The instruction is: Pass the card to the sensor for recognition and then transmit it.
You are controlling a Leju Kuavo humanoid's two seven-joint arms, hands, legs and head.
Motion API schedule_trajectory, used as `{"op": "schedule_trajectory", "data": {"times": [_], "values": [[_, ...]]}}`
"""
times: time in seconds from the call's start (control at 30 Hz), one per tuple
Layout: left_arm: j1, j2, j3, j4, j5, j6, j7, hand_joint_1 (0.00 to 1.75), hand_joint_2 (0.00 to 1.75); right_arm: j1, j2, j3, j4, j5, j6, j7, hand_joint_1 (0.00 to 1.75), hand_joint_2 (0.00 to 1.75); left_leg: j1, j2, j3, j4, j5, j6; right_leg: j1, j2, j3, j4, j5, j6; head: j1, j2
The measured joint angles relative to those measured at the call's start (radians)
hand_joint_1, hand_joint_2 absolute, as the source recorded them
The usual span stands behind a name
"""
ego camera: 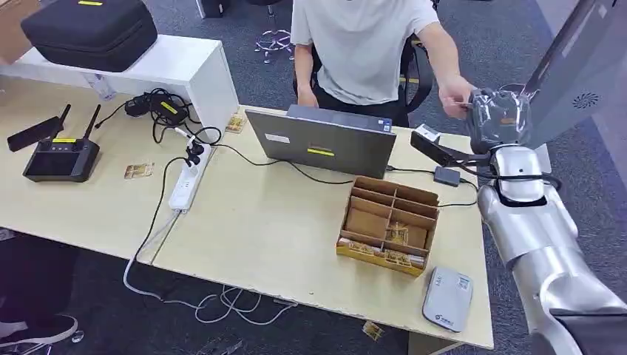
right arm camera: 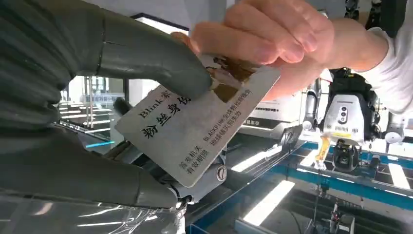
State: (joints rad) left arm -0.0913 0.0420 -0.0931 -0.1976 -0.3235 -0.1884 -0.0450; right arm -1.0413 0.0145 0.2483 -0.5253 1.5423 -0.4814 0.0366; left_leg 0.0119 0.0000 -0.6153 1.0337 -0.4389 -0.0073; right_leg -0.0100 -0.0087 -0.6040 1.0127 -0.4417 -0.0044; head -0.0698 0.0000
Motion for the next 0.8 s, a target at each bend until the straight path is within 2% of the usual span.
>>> {"op": "schedule_trajectory", "data": {"times": [0.23, 0.37, 0.63, 0.73, 0.8], "values": [[-0.001, 0.001, 0.0, 0.0, -0.013, 0.021, 0.055, 0.0, 1.75, 0.004, 0.007, 0.006, 0.0, -0.002, -0.027, -0.012, 1.75, 1.75, 0.0, 0.0, 0.0, 0.0, 0.0, 0.0, 0.0, 0.0, 0.0, 0.0, 0.0, 0.0, 0.0, 0.0], [0.002, 0.0, 0.002, 0.0, -0.002, 0.031, 0.056, 0.0, 1.75, 0.038, 0.008, 0.006, -0.016, -0.027, -0.084, -0.042, 1.75, 1.75, 0.0, 0.0, 0.0, 0.0, 0.0, 0.0, 0.0, 0.0, 0.0, 0.0, 0.0, 0.0, 0.0, 0.0], [0.004, 0.0, 0.003, 0.0, 0.003, 0.033, 0.056, 0.0, 1.75, 0.084, 0.005, 0.006, -0.043, -0.053, -0.115, -0.069, 1.75, 1.75, 0.0, 0.0, 0.0, 0.0, 0.0, 0.0, 0.0, 0.0, -0.001, 0.0, 0.0, 0.0, 0.0, 0.0], [0.011, 0.0, 0.008, 0.001, 0.016, 0.042, 0.055, 0.0, 1.75, 0.146, -0.015, 0.006, -0.109, -0.103, -0.172, -0.115, 1.75, 1.75, 0.0, 0.0, 0.0, 0.0, 0.0, 0.0, 0.0, 0.0, 0.0, -0.001, 0.0, 0.0, 0.0, 0.0], [0.021, 0.0, 0.015, 0.003, 0.024, 0.046, 0.055, 0.0, 1.75, 0.228, -0.037, 0.002, -0.197, -0.141, -0.187, -0.146, 1.75, 1.75, 0.0, 0.0, 0.0, 0.0, -0.001, 0.001, 0.0, 0.0, 0.0, -0.001, 0.0, 0.0, 0.0, 0.0]]}}
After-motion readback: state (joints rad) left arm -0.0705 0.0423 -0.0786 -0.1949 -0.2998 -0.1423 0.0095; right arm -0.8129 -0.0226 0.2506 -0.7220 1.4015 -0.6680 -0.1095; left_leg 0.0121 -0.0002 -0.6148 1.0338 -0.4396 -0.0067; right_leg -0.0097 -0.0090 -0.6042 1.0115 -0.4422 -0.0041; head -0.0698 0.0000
